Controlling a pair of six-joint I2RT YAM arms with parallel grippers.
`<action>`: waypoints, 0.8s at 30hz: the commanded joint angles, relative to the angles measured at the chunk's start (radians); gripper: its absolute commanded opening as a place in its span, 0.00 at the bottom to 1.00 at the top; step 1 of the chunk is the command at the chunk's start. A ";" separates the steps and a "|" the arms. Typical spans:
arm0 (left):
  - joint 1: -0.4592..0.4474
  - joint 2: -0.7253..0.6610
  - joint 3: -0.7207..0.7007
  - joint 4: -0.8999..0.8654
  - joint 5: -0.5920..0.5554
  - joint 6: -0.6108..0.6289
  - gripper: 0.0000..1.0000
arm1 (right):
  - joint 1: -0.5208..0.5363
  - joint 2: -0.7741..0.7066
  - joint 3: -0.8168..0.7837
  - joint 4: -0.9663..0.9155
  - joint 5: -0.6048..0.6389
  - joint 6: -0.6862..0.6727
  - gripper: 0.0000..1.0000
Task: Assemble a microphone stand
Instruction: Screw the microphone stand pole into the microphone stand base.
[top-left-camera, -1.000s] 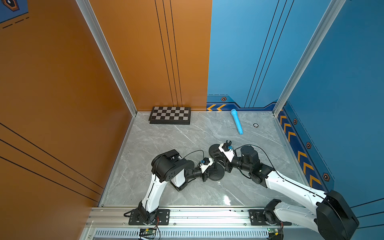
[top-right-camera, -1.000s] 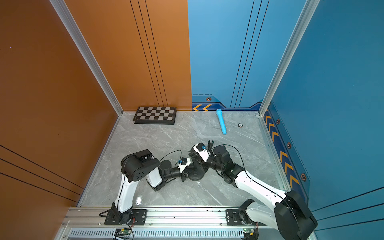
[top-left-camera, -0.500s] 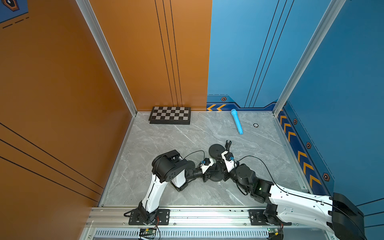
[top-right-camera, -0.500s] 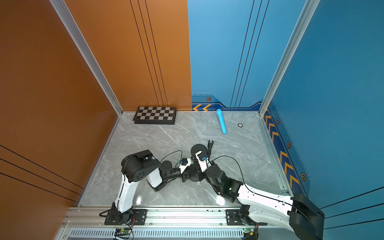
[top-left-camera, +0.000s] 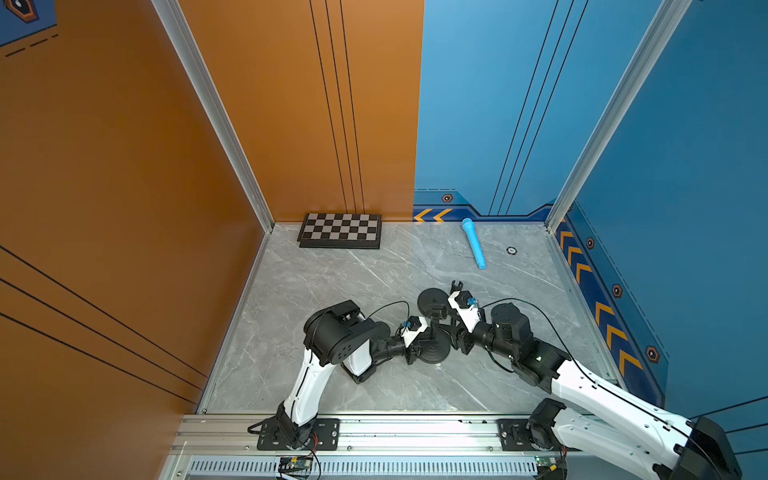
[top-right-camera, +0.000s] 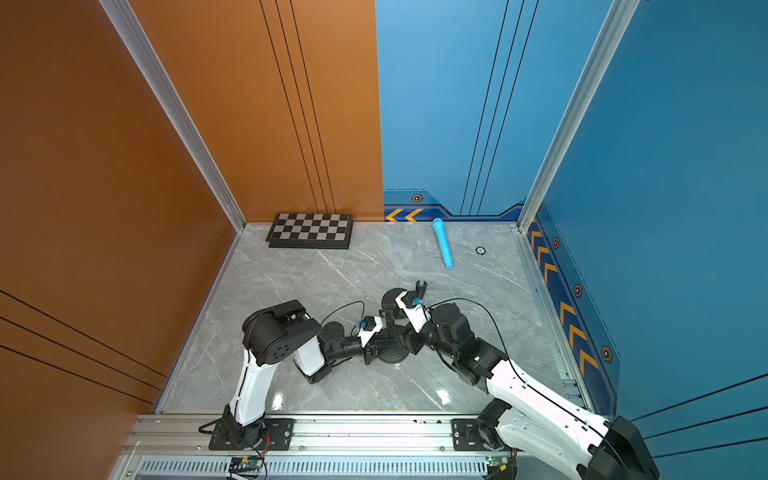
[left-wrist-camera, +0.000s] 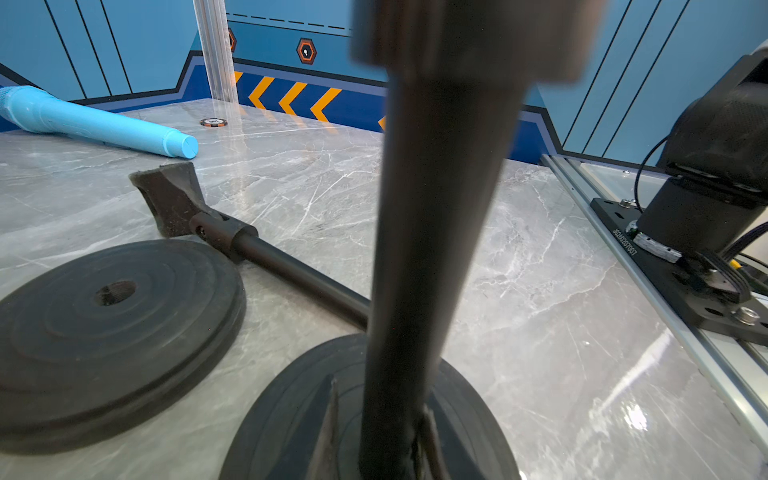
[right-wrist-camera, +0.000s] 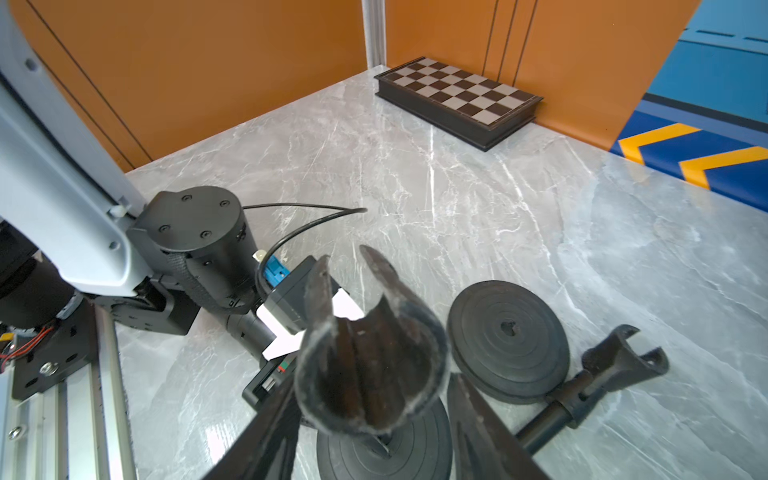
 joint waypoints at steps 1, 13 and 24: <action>-0.001 0.042 -0.032 -0.196 -0.040 -0.007 0.32 | -0.004 0.040 0.029 0.019 -0.055 -0.012 0.55; -0.011 0.043 -0.032 -0.196 -0.045 0.001 0.36 | 0.154 0.039 -0.178 0.292 0.488 0.219 0.09; -0.011 0.033 -0.045 -0.196 -0.035 0.038 0.04 | 0.184 -0.137 -0.167 0.093 0.439 0.136 0.29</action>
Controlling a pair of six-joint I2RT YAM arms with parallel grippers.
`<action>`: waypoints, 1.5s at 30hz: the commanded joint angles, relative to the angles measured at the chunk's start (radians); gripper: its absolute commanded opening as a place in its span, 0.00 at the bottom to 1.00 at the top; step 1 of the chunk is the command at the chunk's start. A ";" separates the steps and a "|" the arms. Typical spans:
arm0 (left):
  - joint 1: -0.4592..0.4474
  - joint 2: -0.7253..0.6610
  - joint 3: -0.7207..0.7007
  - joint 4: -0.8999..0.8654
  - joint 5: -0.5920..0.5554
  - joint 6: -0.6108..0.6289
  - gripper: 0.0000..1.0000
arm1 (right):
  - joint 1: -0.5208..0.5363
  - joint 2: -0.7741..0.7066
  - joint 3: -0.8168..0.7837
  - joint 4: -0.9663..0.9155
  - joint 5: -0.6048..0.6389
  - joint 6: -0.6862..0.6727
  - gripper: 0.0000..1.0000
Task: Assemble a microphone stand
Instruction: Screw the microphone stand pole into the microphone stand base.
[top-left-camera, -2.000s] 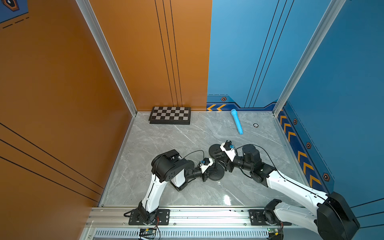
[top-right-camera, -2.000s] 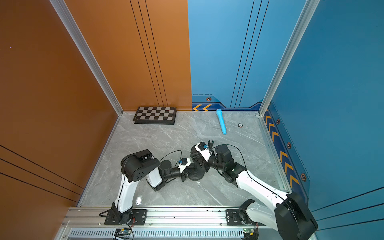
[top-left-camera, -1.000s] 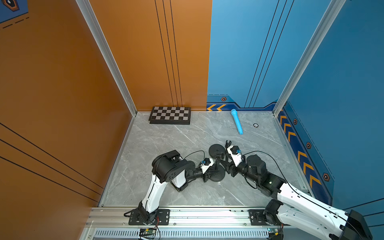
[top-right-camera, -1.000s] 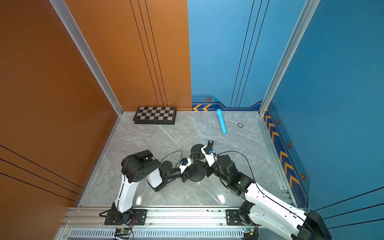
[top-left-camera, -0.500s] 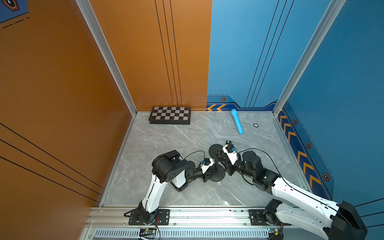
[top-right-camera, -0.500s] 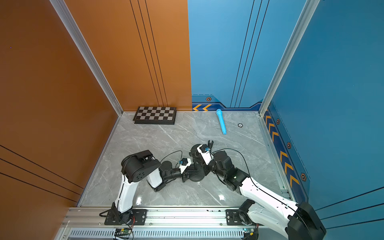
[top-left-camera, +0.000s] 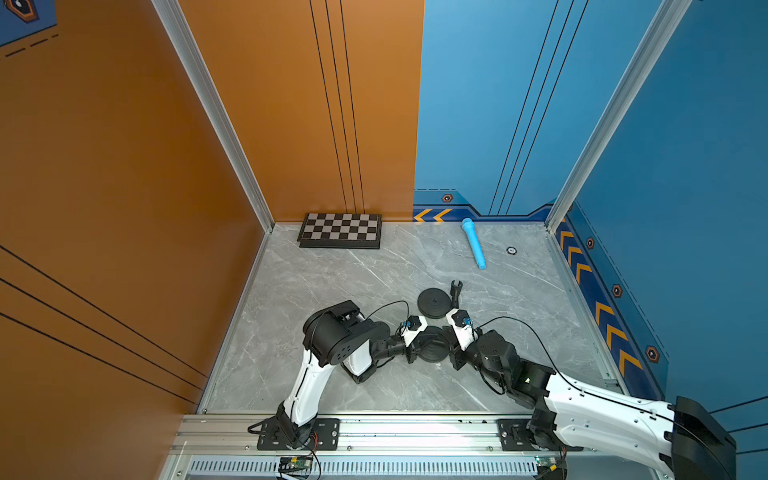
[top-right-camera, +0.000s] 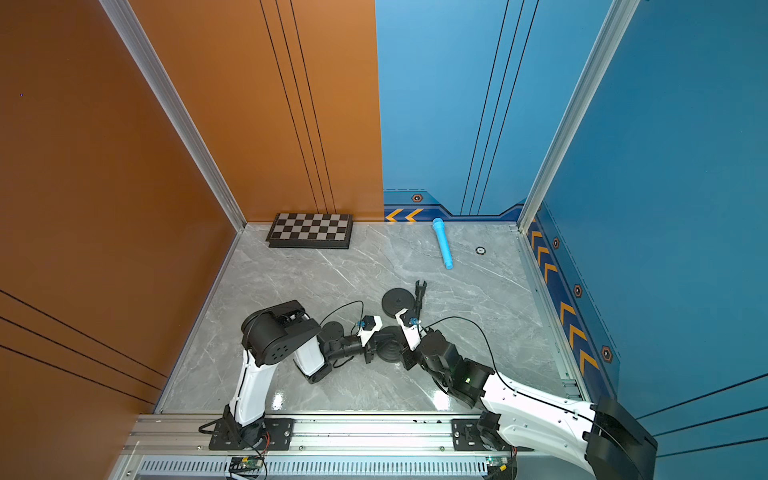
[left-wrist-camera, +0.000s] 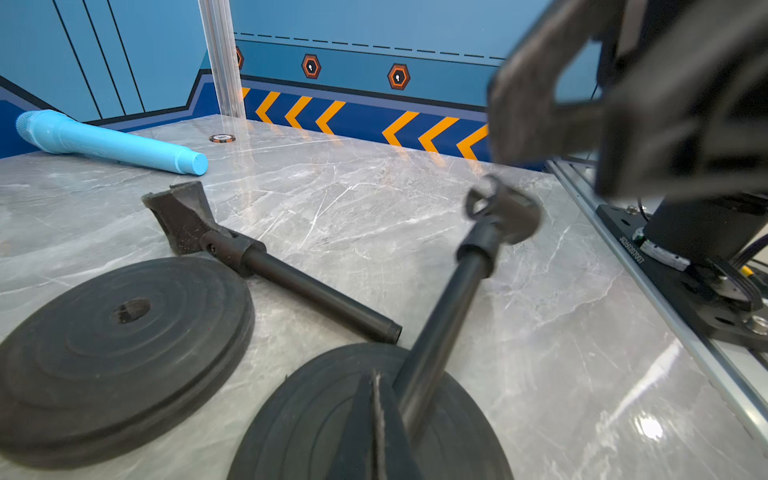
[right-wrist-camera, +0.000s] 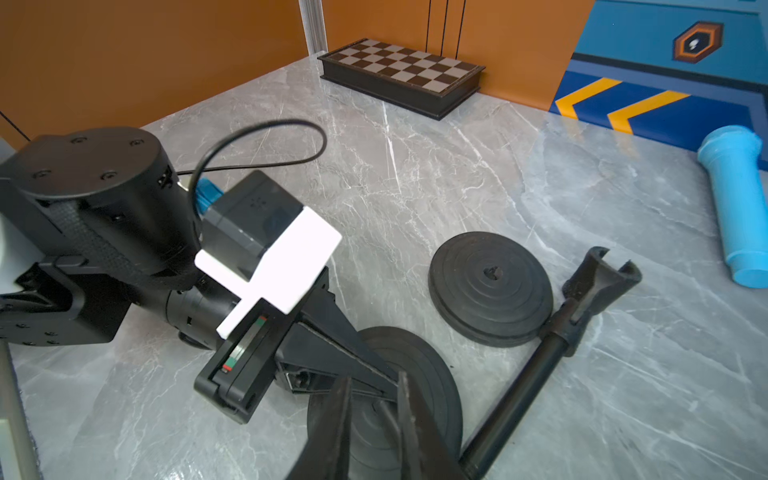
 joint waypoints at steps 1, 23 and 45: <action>-0.003 0.042 -0.037 -0.209 -0.014 0.020 0.04 | -0.068 -0.112 0.031 -0.114 0.003 0.001 0.34; 0.015 0.058 -0.032 -0.210 -0.007 -0.001 0.05 | -0.366 -0.190 0.409 -0.920 -0.341 0.217 0.76; 0.020 0.051 -0.034 -0.209 -0.002 -0.006 0.06 | -0.026 -0.044 0.490 -1.241 -0.148 0.594 0.93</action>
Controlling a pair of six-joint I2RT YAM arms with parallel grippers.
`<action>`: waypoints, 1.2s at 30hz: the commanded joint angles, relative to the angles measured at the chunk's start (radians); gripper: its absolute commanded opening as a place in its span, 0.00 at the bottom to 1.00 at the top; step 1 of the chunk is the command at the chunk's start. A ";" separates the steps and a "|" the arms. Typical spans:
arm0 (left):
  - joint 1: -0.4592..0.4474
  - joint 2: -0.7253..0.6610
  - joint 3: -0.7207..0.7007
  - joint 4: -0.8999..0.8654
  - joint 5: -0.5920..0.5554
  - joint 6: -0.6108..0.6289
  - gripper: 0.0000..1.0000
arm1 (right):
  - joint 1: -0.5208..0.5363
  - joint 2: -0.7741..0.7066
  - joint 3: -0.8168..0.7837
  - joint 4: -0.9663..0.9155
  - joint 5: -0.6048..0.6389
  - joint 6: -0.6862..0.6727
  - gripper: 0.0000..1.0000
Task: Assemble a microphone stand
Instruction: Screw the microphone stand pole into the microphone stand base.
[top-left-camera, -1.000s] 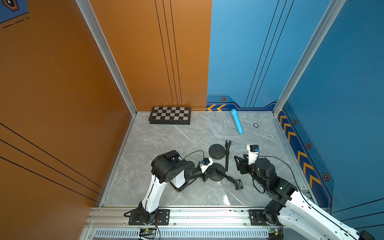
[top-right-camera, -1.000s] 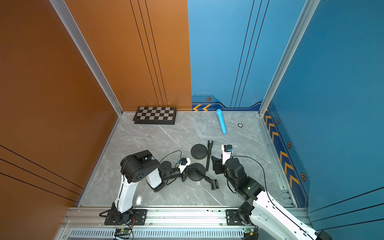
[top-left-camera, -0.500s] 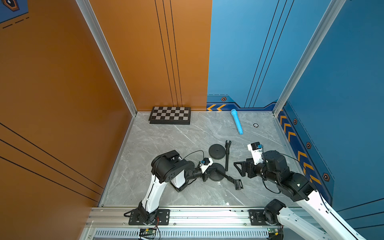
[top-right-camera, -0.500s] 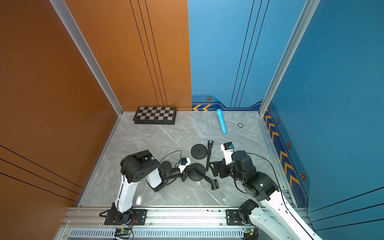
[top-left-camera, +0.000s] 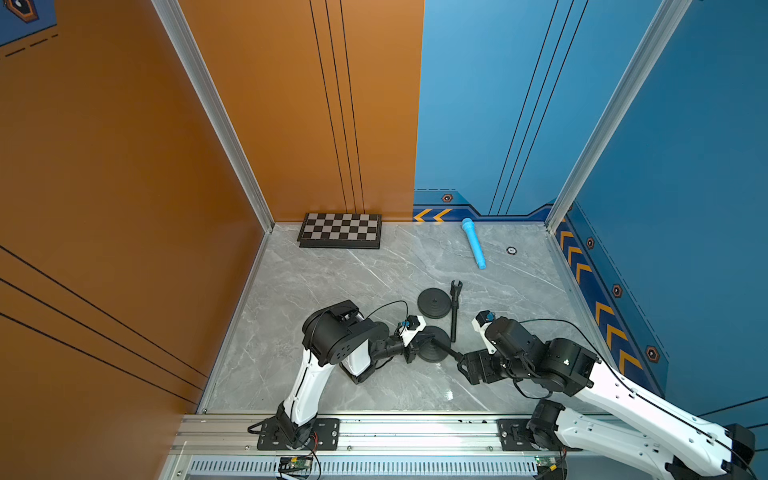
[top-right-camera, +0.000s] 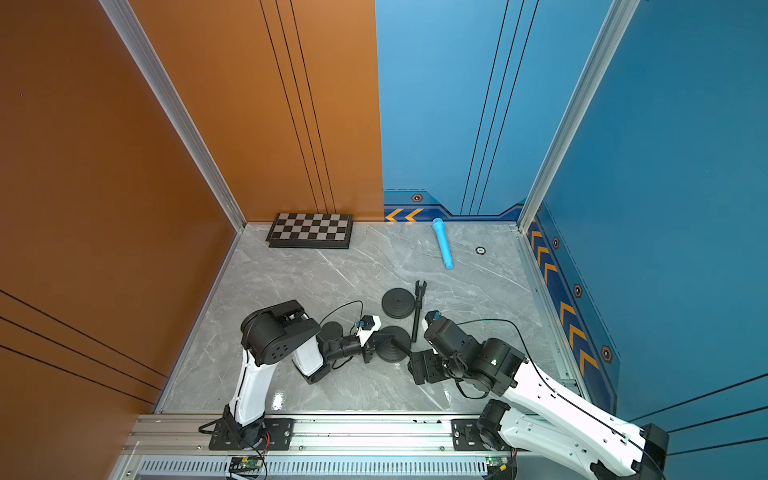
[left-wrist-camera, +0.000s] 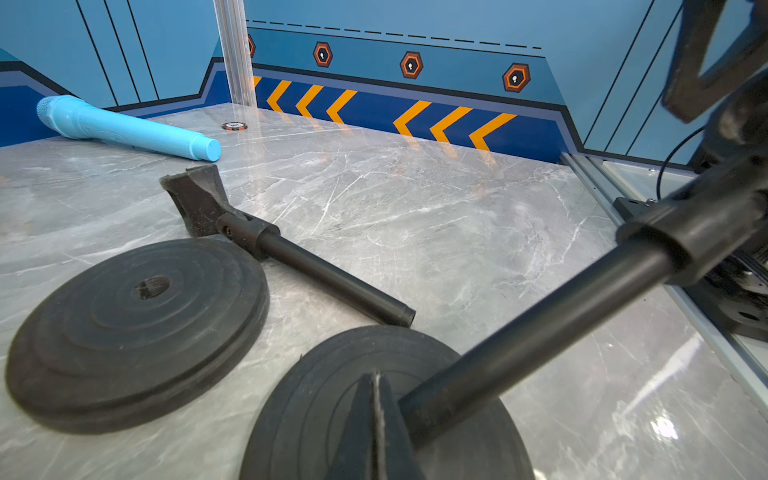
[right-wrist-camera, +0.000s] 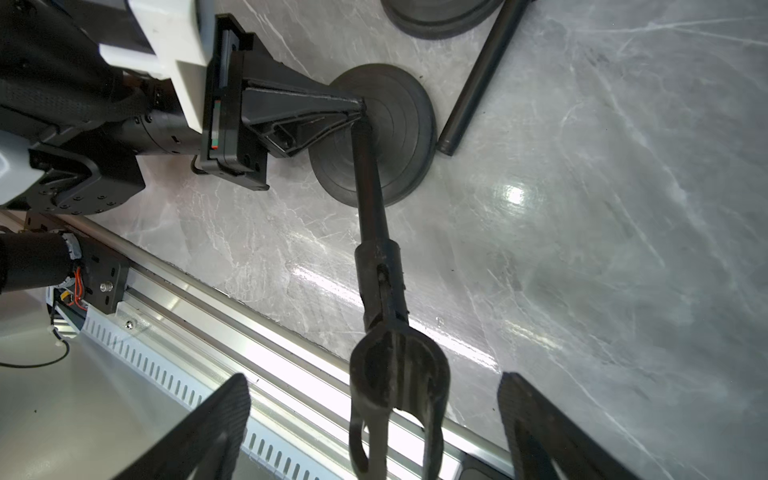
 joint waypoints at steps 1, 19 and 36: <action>0.008 0.051 -0.029 -0.198 0.013 -0.011 0.06 | 0.004 -0.003 0.018 -0.056 0.063 0.100 0.92; 0.013 0.054 -0.028 -0.198 0.016 -0.013 0.07 | 0.019 0.120 -0.014 -0.021 0.070 0.269 0.80; 0.015 0.059 -0.023 -0.197 0.021 -0.020 0.09 | 0.147 0.533 0.069 0.079 0.011 0.031 0.79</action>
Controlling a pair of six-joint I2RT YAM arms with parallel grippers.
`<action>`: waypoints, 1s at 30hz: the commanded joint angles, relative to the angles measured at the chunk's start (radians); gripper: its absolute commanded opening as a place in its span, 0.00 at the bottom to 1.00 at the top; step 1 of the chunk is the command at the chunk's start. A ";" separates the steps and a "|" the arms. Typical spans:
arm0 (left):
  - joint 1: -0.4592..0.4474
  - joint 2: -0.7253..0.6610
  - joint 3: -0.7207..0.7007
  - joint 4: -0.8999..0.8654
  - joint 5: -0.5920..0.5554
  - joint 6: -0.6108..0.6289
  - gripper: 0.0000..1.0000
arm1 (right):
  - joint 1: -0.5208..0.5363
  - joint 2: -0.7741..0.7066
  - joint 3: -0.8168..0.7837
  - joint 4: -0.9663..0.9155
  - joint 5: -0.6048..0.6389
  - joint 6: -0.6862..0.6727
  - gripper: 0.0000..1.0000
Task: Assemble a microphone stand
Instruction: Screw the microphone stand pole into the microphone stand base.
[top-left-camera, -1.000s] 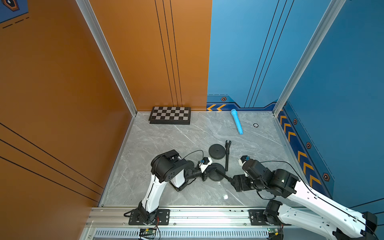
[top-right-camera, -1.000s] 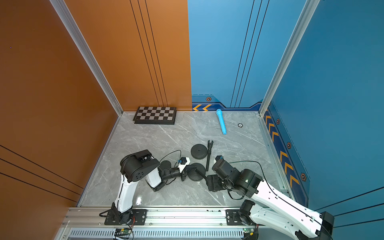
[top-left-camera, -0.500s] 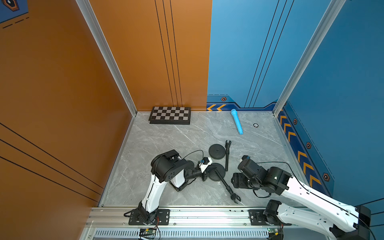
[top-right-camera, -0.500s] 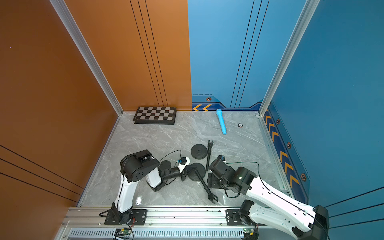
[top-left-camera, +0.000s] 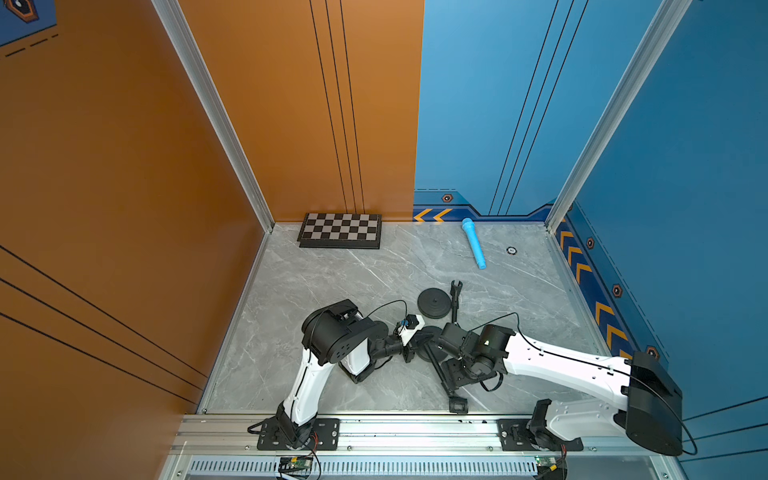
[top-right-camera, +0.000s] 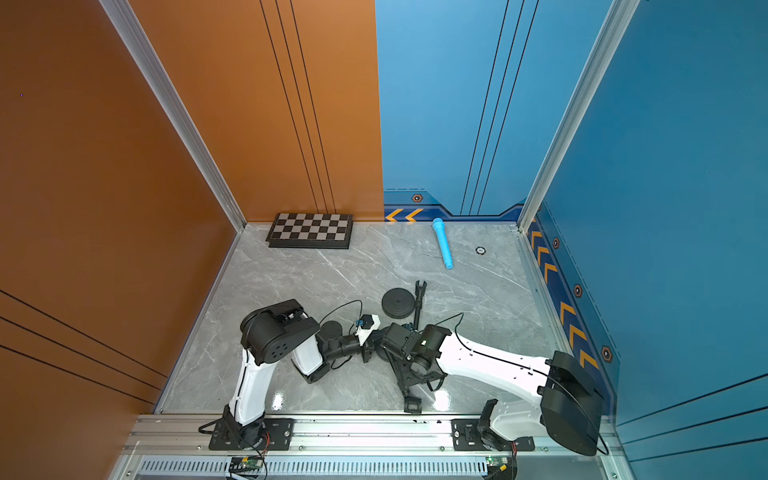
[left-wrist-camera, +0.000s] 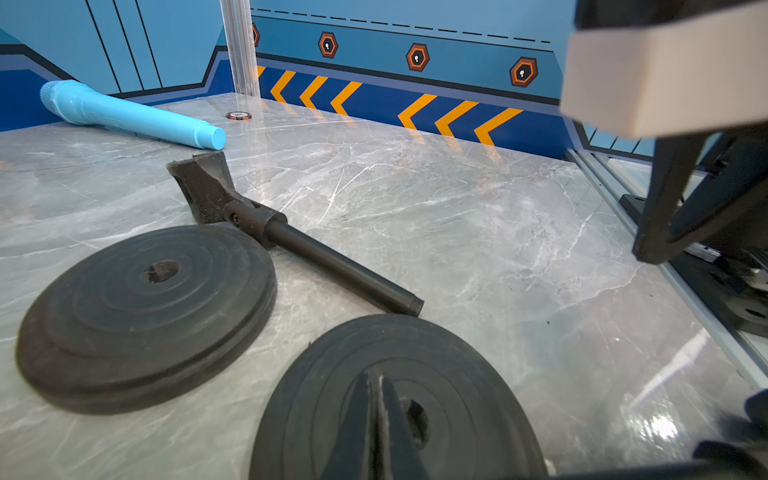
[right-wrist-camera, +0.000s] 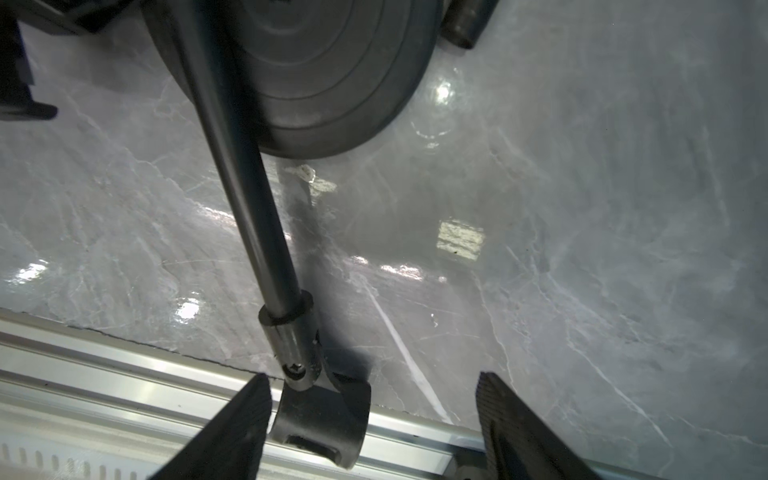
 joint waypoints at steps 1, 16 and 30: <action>0.004 0.057 -0.022 -0.184 0.015 -0.013 0.09 | 0.024 0.038 0.007 0.073 -0.031 -0.024 0.78; 0.012 0.046 -0.033 -0.183 0.000 -0.011 0.14 | 0.089 0.151 -0.046 0.212 -0.081 0.014 0.54; 0.075 -0.261 -0.168 -0.183 -0.126 -0.016 0.44 | 0.059 0.045 -0.090 0.237 -0.036 0.021 0.15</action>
